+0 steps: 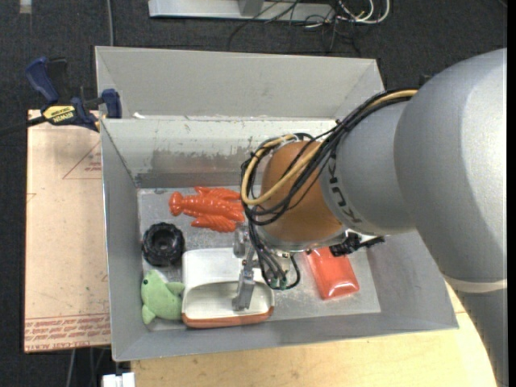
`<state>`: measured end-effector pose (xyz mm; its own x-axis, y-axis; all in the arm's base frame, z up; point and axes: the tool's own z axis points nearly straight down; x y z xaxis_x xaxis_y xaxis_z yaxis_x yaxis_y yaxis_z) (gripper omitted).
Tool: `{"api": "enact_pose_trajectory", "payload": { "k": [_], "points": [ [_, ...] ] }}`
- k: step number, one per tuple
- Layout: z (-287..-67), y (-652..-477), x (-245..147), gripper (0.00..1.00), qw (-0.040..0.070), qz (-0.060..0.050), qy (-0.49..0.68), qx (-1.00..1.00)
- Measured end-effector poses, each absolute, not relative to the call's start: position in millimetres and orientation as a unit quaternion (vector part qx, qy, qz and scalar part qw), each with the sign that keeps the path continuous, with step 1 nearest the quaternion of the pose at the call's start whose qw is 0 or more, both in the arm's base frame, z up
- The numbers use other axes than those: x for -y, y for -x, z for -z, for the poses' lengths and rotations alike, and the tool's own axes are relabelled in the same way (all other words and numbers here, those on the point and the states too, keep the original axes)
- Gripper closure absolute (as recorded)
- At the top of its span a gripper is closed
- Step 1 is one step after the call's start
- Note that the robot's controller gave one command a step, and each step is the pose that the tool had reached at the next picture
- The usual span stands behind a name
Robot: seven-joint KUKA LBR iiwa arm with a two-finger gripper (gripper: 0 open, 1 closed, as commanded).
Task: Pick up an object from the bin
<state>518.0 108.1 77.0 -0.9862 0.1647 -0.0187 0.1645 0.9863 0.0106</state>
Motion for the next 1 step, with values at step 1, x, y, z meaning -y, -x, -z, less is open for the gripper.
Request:
{"api": "enact_pose_trajectory", "payload": {
  "k": [1],
  "points": [
    [-74.5, -511.6, -122.4, 0.00, 0.017, -0.005, -0.106, -0.994]
  ]
}}
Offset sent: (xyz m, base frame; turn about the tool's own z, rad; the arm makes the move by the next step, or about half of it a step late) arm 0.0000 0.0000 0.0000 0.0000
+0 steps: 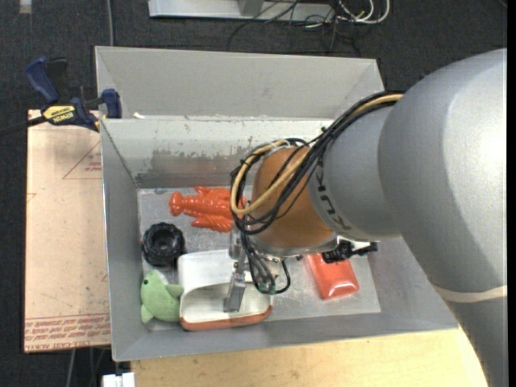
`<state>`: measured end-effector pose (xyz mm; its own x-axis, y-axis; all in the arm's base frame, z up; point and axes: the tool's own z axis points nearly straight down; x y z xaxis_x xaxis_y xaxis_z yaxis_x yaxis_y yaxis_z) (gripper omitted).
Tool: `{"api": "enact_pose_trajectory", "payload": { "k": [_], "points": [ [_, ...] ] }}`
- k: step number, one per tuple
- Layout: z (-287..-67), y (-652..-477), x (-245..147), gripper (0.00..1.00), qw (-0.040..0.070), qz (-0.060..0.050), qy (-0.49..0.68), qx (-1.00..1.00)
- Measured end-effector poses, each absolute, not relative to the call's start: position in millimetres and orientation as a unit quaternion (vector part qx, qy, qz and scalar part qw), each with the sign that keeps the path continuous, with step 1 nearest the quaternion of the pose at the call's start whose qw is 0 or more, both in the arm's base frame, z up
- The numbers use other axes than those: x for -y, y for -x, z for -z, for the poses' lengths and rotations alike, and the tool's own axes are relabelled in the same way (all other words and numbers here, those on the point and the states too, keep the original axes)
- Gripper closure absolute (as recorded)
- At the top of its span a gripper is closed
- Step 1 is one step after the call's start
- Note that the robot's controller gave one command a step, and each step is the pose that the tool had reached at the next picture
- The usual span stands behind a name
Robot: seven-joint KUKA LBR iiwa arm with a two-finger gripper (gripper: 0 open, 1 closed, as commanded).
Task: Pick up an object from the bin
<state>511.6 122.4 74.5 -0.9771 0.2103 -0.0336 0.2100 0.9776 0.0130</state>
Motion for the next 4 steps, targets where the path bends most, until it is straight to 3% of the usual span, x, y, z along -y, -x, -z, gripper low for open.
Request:
{"api": "enact_pose_trajectory", "payload": {
  "k": [1, 4],
  "points": [
    [-81.5, -521.1, -110.4, 1.00, 0.014, -0.007, -0.082, -0.996],
    [-86.8, -519.8, -110.1, 1.00, 0.012, -0.007, -0.082, -0.997]
  ]
}}
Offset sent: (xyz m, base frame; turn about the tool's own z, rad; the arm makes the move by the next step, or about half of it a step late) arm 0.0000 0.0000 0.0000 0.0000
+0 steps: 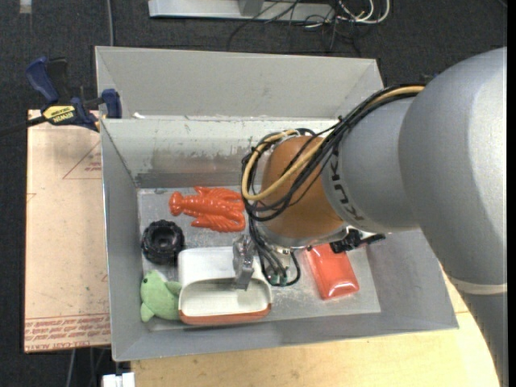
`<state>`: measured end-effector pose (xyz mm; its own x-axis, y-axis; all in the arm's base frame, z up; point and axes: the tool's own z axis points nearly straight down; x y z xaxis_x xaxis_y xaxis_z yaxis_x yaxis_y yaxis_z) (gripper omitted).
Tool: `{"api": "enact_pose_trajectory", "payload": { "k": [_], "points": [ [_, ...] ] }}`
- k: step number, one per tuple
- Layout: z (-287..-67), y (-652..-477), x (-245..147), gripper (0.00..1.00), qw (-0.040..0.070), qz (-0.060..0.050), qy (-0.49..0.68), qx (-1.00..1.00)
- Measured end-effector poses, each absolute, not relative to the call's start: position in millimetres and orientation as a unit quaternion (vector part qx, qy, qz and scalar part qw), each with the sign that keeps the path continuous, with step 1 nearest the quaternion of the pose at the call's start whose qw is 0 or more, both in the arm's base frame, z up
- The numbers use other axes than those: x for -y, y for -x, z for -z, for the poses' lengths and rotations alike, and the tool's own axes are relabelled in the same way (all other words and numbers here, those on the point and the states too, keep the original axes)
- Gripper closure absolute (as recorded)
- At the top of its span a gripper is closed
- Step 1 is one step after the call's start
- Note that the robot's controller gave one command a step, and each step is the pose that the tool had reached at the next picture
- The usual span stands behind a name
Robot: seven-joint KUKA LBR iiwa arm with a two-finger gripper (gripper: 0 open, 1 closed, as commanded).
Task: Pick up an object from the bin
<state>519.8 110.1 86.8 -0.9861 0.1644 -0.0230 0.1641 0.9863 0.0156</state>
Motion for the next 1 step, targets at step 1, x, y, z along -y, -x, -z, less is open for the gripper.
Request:
{"api": "enact_pose_trajectory", "payload": {
  "k": [1],
  "points": [
    [-107.0, -518.1, -109.4, 1.00, 0.009, -0.006, -0.082, -0.997]
  ]
}}
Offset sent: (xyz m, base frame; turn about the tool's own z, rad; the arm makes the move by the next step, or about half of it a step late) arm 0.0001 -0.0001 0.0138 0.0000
